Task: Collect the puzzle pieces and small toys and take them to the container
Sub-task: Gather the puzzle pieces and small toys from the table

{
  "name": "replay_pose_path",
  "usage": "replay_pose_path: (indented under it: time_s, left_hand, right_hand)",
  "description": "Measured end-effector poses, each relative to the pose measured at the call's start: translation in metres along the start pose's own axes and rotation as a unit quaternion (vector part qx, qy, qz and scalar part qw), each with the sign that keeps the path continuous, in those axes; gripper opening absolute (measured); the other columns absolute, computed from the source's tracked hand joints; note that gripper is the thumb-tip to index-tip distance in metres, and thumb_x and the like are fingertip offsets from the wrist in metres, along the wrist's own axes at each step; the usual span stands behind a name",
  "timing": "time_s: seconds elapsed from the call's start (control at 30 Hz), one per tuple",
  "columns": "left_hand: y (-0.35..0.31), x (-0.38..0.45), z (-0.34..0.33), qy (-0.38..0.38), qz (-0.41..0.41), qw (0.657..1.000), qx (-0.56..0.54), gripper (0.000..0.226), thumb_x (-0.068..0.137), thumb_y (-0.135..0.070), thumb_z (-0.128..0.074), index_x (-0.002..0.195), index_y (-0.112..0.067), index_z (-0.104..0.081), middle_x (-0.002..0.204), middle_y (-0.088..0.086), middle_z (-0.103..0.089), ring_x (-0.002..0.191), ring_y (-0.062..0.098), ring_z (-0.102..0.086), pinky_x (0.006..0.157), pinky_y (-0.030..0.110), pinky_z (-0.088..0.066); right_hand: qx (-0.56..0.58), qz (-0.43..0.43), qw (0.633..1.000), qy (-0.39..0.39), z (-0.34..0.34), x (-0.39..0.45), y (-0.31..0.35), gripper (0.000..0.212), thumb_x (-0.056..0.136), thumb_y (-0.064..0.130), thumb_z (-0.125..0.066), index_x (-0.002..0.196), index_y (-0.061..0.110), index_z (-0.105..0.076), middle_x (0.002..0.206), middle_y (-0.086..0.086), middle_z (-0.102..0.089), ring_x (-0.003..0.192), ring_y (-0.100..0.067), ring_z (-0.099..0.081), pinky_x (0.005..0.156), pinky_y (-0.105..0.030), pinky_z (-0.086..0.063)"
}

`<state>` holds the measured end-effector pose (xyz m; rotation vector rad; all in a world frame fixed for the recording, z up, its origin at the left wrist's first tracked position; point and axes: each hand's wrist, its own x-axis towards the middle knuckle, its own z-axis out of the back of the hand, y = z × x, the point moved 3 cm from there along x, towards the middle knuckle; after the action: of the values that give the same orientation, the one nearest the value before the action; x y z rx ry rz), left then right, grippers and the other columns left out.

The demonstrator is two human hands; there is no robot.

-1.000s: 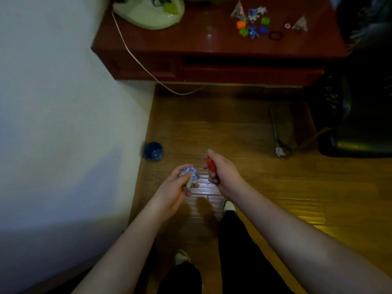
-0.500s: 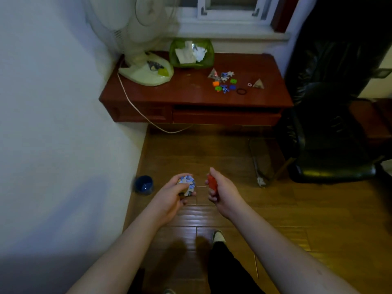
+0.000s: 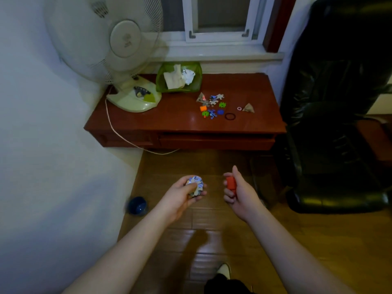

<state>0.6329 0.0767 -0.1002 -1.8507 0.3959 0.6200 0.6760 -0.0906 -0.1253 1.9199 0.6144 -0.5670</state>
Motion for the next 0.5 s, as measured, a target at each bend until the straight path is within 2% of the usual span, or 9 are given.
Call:
replay_pose_path:
  time_s: [0.13, 0.33, 0.5]
  left_hand:
    - [-0.014, 0.019, -0.025, -0.012, -0.008, 1.0, 0.015, 0.022, 0.099, -0.013, -0.046, 0.119, -0.012, -0.056, 0.106, 0.014, -0.071, 0.086, 0.019, -0.07, 0.076, 0.027, -0.055]
    - [-0.027, 0.045, -0.035, -0.018, -0.012, 1.0, 0.012, 0.024, 0.099, -0.014, -0.047, 0.121, -0.009, -0.055, 0.104, 0.015, -0.071, 0.086, 0.019, -0.071, 0.076, 0.026, -0.057]
    - [-0.048, 0.074, -0.029, -0.02, -0.021, 1.0, 0.004, 0.024, 0.098, -0.015, -0.049, 0.12, -0.011, -0.056, 0.109, 0.016, -0.069, 0.095, 0.022, -0.071, 0.076, 0.025, -0.058]
  right_hand:
    - [-0.008, -0.022, 1.0, 0.013, 0.006, 0.019, 0.027, 0.046, 0.091, 0.052, -0.052, 0.111, 0.011, -0.058, 0.075, -0.001, -0.051, 0.046, -0.006, -0.037, 0.04, -0.02, -0.028]
    - [0.019, -0.045, 0.998, 0.033, 0.001, 0.045, 0.045, 0.041, 0.092, 0.047, -0.054, 0.107, 0.009, -0.058, 0.076, -0.003, -0.05, 0.048, -0.007, -0.037, 0.04, -0.019, -0.025]
    - [0.016, -0.049, 0.998, 0.026, -0.008, 0.065, 0.062, 0.039, 0.093, 0.046, -0.054, 0.103, 0.009, -0.057, 0.073, -0.003, -0.054, 0.044, -0.007, -0.034, 0.038, -0.019, -0.023]
